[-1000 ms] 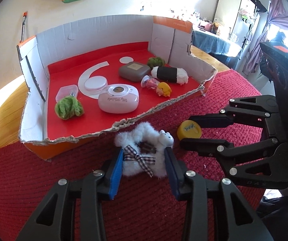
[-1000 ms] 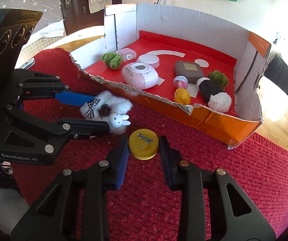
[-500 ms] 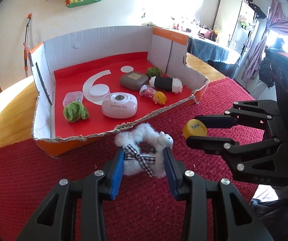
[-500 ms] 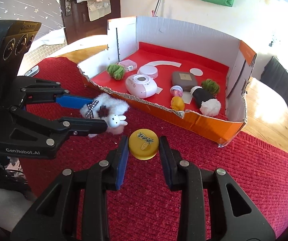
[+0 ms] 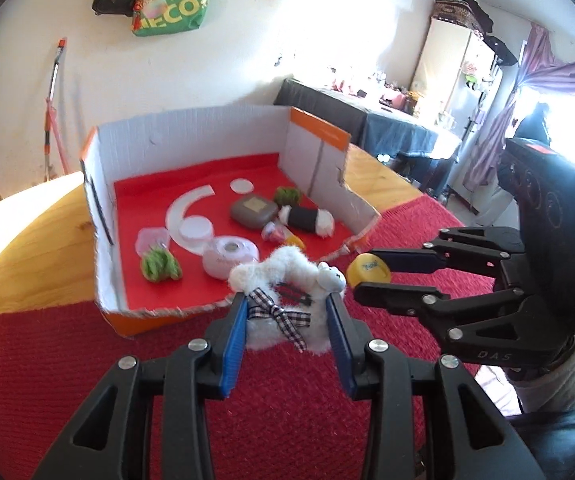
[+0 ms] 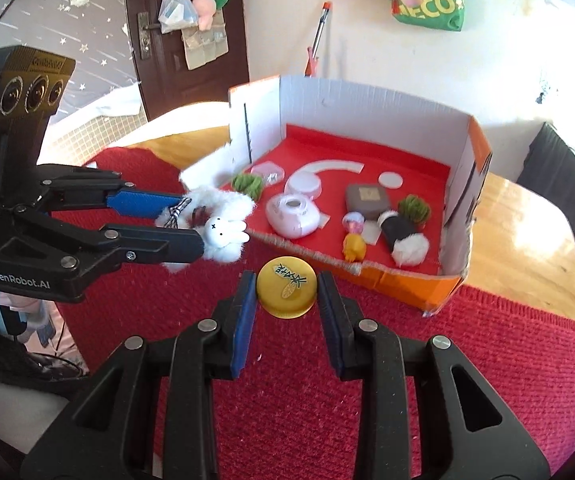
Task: Organize objects
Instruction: 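Carry bunny into box with left gripper while right gripper carries yellow lid in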
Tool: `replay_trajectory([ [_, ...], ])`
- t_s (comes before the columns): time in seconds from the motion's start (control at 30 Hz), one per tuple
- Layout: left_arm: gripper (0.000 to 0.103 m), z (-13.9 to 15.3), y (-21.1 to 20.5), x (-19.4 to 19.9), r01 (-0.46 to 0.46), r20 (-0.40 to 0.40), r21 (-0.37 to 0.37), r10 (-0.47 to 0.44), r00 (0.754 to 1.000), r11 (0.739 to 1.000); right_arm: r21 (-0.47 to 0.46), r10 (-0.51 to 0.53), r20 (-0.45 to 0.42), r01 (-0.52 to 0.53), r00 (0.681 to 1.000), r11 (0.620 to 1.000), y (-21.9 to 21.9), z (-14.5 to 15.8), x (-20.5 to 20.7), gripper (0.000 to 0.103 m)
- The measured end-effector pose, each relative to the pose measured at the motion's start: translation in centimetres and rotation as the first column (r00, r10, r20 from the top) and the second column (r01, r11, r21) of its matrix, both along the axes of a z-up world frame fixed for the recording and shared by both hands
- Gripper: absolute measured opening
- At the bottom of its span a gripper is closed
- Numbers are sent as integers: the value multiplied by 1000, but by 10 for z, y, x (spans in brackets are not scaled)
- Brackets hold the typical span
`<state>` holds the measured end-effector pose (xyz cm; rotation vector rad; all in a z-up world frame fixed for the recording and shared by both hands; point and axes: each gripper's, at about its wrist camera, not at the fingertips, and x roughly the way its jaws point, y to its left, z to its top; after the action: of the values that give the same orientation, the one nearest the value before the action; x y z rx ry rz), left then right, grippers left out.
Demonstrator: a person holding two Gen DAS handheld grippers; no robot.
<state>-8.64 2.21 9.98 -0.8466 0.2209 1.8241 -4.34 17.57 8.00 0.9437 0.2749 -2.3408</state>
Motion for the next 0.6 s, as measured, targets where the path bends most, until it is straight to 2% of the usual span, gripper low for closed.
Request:
replay_trajectory([
  [0.3, 40, 10, 25, -41, -87, -4, -31, 87, 996, 996, 26, -47, -41, 48, 998, 999, -4, 29, -36, 29],
  [0.6, 40, 6, 64, -96, -128, 66, -91, 134, 989, 988, 76, -104, -28, 105, 994, 991, -16, 45, -89, 29],
])
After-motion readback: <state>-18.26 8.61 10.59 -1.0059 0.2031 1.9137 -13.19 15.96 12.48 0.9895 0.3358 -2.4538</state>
